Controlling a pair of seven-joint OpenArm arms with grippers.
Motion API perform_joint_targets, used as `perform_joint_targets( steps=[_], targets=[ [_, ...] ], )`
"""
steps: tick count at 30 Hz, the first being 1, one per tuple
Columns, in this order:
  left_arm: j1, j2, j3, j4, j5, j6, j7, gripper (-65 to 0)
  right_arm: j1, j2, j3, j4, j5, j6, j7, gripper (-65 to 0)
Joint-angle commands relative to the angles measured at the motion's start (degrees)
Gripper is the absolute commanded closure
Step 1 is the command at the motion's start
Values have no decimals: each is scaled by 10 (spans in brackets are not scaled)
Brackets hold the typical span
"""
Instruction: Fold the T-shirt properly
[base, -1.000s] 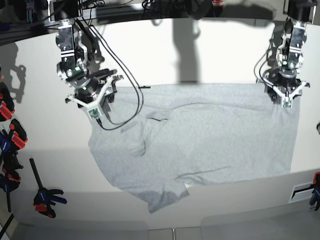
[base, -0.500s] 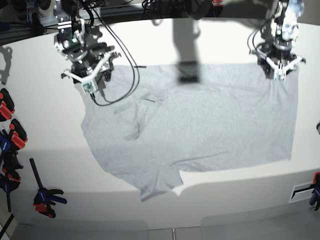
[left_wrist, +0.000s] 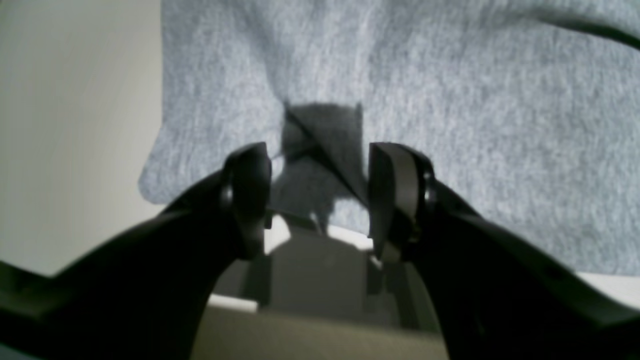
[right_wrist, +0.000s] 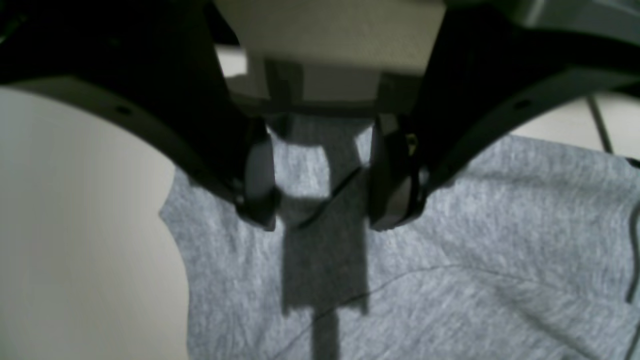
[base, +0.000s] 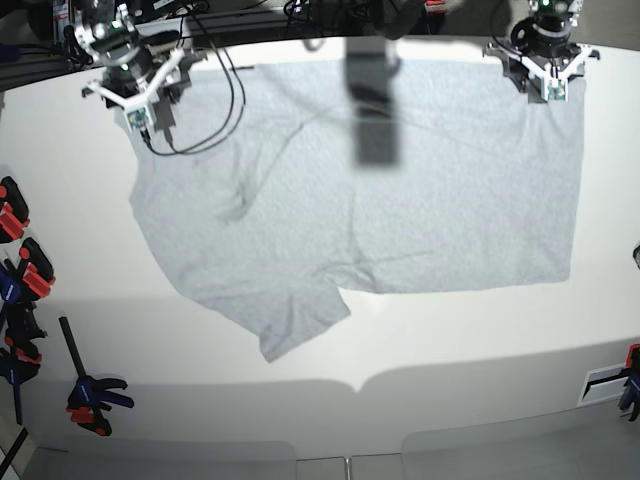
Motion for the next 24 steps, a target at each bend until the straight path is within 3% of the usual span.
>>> perform_joint_targets(
  steps=[1,7,17,21,24],
  targets=[
    [19,-5,0,7,2,-3,31,-305,-9,12,8,9,-26,-8,-26,-295],
    [19,-5,0,35,39,-3,30,-305,-6,35,9,44,-5,-9,-23,-295],
    [13,-7,0,38,40,-3,31,-305,0,35,9,207,9,-1,-47,-295],
    [13,-6,0,38,40,-3,31,-305,11,35,-24,225,112,115,-55,-295],
    [13,-6,0,38,40,-3,30,-305,28,35,-104,219,118,168,-84,-295]
  ],
)
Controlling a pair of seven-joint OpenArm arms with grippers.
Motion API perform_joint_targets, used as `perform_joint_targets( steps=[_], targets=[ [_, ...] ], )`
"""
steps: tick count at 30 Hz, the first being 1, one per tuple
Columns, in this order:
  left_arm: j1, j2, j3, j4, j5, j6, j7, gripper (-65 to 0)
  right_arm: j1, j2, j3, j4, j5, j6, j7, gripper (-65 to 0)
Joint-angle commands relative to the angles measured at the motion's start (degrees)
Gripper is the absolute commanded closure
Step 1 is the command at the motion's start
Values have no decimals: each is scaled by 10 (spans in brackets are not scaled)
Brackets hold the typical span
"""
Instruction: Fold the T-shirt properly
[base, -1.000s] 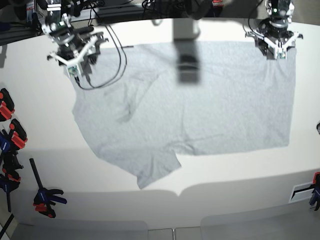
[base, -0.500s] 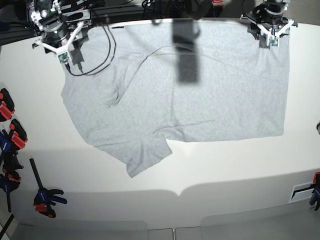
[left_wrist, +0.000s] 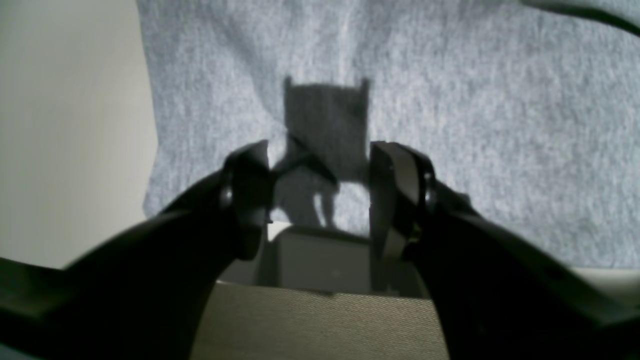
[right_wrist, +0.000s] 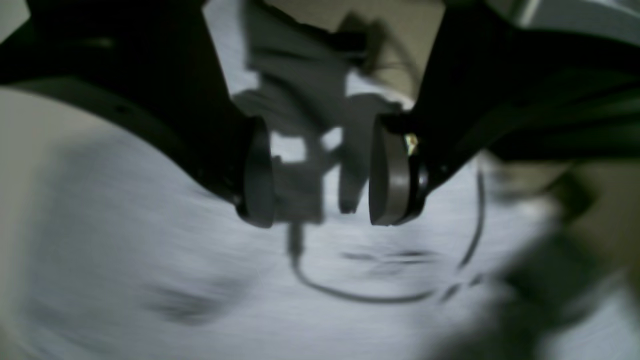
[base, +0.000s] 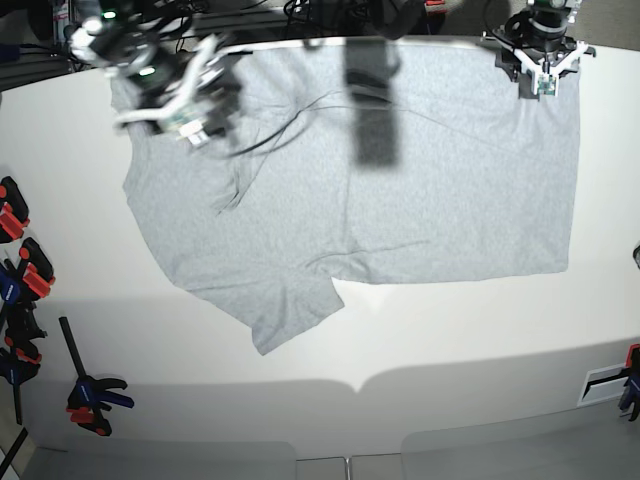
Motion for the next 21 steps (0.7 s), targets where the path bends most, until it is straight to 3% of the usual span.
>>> perform_joint_targets(
  steps=[1,7,14,21],
  targets=[
    [5,-6,-2,5,6,-2,5,-305,6,3,-24,8,-15,16,5,-295],
    [5,-6,-2,5,6,-2,5,-305,79,4,-203,7,-146,22,-9,-295],
    [5,-6,-2,5,6,-2,6,-305,172,3,-341,-49,-156,22,-34,-295],
    [5,-6,-2,5,6,-2,5,-305,246,3,-409,-133,-177,21,-41,-295]
  ],
)
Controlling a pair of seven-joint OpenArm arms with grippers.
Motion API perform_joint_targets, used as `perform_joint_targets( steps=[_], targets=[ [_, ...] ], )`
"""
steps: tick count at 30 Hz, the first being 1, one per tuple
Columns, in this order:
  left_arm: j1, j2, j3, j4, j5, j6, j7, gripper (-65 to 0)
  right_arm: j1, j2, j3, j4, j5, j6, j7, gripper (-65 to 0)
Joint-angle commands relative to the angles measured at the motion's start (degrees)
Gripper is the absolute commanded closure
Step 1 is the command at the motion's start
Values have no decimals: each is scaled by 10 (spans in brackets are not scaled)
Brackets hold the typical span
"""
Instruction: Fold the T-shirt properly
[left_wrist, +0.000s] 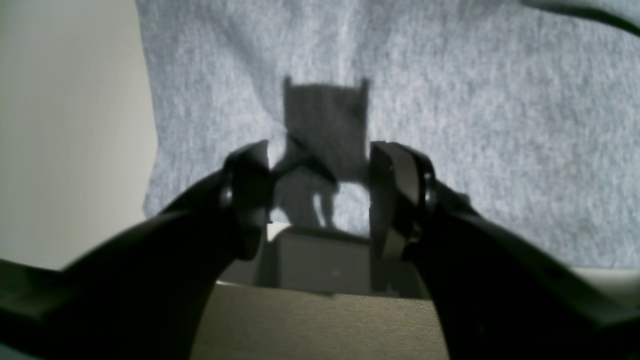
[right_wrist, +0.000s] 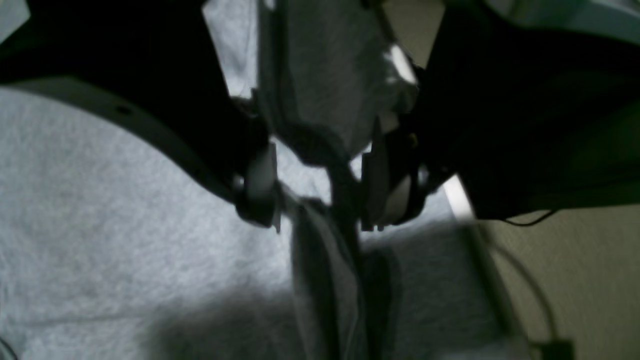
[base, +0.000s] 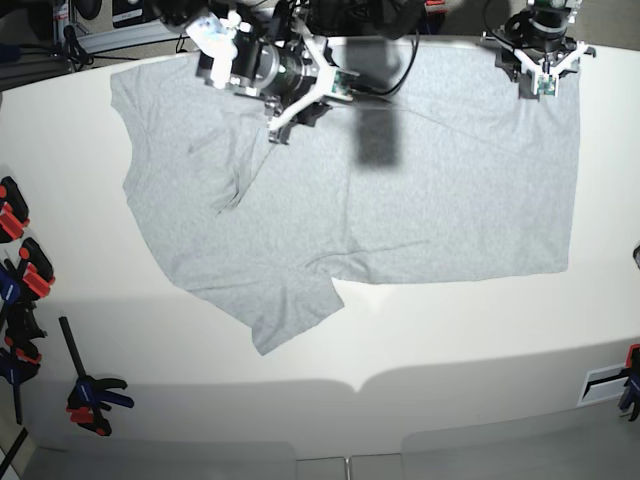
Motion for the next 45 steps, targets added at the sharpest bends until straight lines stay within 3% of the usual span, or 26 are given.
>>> perform_joint_targets(
  steps=[1,14,17,20,22,24,25,29,30,34,45],
  targets=[
    [5,-5,-2,5,6,-2,5,-305,16,1,-4,2,2,2,11,-295],
    [5,-5,-2,5,6,-2,6,-305,66,-7,-23,-43,3,0,17,-294],
    [6,-5,-2,5,6,-2,6,-305,75,-7,-23,-43,-10,-59,40,-294],
    [6,-5,-2,5,6,-2,6,-305,86,-7,-23,-43,-60,-183,81,-294],
    [6,-5,-2,5,6,-2,6,-305,93,-14,-23,-43,-75,-221,86,-294],
    [6,-5,-2,5,6,-2,6,-305,95,-24,-23,-43,-70,-212,86,-294],
    [6,-5,-2,5,6,-2,6,-305,95,-29,-24,-43,-63,-190,85,-294],
    [5,-5,-2,5,6,-2,6,-305,90,-45,-24,-43,40,-23,30,-294],
    [5,-5,-2,5,6,-2,6,-305,89,-45,-25,-43,68,2,4,-294],
    [5,-5,-2,5,6,-2,5,-305,89,-44,-27,-43,105,3,-63,-294],
    [5,-5,-2,5,6,-2,6,-305,91,-45,-27,-93,80,3,-37,-290]
  ],
)
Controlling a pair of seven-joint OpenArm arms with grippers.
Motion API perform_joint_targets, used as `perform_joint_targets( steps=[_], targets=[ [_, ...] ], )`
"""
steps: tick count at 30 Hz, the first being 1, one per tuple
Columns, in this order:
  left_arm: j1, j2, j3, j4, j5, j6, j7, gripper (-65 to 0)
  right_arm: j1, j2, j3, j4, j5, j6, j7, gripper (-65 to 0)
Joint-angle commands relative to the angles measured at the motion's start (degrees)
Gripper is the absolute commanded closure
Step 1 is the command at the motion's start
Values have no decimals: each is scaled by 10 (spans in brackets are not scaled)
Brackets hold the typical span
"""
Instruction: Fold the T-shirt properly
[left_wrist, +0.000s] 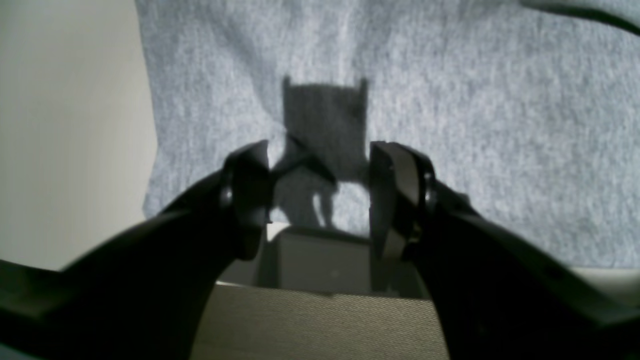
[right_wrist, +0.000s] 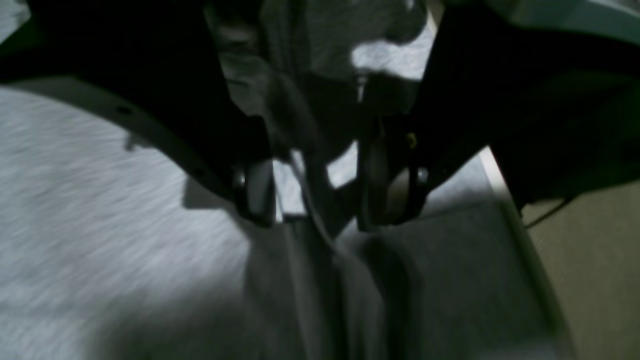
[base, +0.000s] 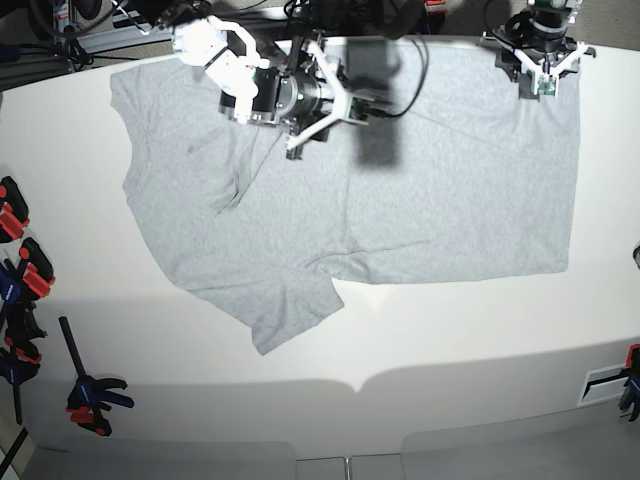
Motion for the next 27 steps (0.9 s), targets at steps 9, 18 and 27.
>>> perform_joint_targets(
  steps=[9,18,27],
  targets=[
    [7,-5,-2,5,6,-2,17,-305,23,-1,3,2,-103,-89,80,-290],
    [7,-5,-2,5,16,-2,19,-305,70,-3,3,1,-146,-264,87,-290],
    [7,-5,-2,5,16,-2,17,-305,73,-9,2,2,-192,-284,83,-290]
  ],
)
